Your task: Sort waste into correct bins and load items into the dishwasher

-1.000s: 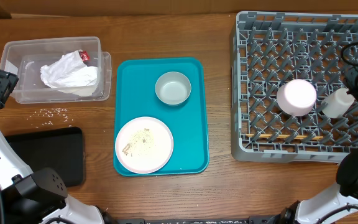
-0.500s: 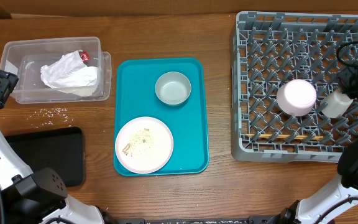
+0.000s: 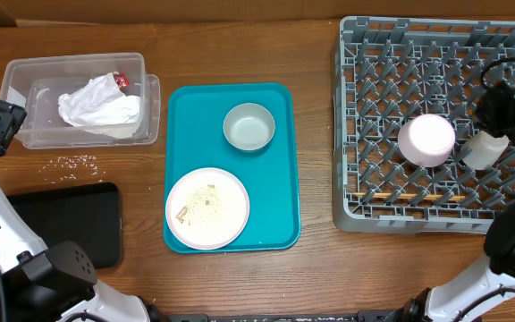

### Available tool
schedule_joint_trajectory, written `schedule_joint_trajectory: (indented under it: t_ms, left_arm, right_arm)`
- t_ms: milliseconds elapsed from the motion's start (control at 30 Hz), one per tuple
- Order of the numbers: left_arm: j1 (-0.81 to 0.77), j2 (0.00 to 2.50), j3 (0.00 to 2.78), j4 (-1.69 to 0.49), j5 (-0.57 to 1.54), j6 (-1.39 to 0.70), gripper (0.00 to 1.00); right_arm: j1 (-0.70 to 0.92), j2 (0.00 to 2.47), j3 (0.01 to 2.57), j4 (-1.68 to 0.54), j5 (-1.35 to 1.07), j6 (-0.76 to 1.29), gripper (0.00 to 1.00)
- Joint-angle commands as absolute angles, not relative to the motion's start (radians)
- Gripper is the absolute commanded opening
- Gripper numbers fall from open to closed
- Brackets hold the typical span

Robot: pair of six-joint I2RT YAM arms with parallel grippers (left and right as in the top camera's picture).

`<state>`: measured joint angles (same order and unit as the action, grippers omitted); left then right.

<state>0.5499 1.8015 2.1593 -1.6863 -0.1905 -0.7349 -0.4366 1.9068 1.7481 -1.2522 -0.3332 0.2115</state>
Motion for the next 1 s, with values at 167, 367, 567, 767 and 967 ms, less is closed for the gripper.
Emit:
schedule_joint_trajectory:
  t_ms: [167, 367, 567, 767, 967]
  left_arm:
    - [0.550, 1.811, 2.159, -1.687, -0.191, -0.756, 1.00]
    - [0.550, 1.811, 2.159, -1.687, -0.190, -0.756, 1.00]
    - [0.550, 1.811, 2.159, -1.687, -0.190, -0.756, 1.00]
    - [0.550, 1.811, 2.159, -1.687, -0.190, -0.756, 1.00]
    - [0.550, 1.811, 2.159, -1.687, -0.190, -0.756, 1.00]
  right_arm:
    - [-0.140, 1.857, 1.751, -1.231, -0.388, 0.048, 0.54]
    - [0.081, 1.860, 1.674, -1.123, -0.185, 0.226, 0.61]
    - [0.223, 1.860, 1.606, -1.073, -0.114, 0.276, 0.61]
    - [0.263, 1.860, 1.509, -1.056, 0.032, 0.361, 0.61]
    - [0.263, 1.860, 1.454, -1.074, -0.004, 0.360, 0.44]
